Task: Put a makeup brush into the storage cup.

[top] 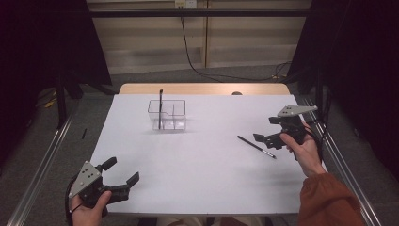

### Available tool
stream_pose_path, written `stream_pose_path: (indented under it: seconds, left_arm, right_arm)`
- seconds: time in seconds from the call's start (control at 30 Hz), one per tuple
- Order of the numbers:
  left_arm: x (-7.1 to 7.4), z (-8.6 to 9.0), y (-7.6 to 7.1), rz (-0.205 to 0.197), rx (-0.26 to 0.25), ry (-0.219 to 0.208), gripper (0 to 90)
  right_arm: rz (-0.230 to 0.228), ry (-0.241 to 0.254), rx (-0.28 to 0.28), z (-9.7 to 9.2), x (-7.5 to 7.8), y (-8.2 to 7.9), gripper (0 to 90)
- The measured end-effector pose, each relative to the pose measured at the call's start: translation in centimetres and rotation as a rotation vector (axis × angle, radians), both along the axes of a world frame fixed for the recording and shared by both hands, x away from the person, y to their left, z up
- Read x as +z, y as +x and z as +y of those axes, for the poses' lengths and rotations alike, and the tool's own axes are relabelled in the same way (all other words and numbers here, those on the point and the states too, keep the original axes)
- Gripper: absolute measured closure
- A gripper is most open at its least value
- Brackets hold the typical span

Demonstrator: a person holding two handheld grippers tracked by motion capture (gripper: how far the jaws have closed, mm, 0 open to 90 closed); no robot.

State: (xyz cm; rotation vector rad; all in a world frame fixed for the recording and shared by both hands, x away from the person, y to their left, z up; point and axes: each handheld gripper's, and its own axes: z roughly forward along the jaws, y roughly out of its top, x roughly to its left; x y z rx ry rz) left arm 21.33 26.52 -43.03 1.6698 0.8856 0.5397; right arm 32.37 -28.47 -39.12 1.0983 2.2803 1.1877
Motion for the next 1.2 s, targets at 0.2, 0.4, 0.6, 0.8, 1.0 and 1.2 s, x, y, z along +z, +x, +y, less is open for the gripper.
stream_pose_path:
  seconds: [0.2,0.4,0.6,0.8,1.0,1.2]
  left_arm:
    - [0.0,-0.1,0.0,0.000,-0.006,0.016,3.8]
    - [-0.1,0.1,0.1,0.003,-0.003,0.019,3.8]
    - [-0.1,0.2,0.0,0.002,0.000,0.018,3.8]
    - [-0.1,0.3,0.0,-0.004,0.001,0.025,3.8]
    - [-0.1,0.3,0.0,-0.002,-0.001,0.023,3.8]
    - [-0.1,0.4,0.1,-0.003,0.001,0.032,3.8]
  right_arm:
    - [0.070,-0.060,0.002,-0.2,-0.8,0.7,4.5]
    - [0.159,-0.131,0.034,-0.4,-1.2,1.5,5.4]
    - [0.233,-0.221,0.078,-0.1,-1.2,2.4,5.5]
    - [0.312,-0.325,0.104,0.5,-1.6,2.9,7.0]
    - [0.390,-0.410,0.108,0.7,-2.1,3.7,7.0]
    - [0.459,-0.465,0.152,1.1,-3.1,4.2,8.8]
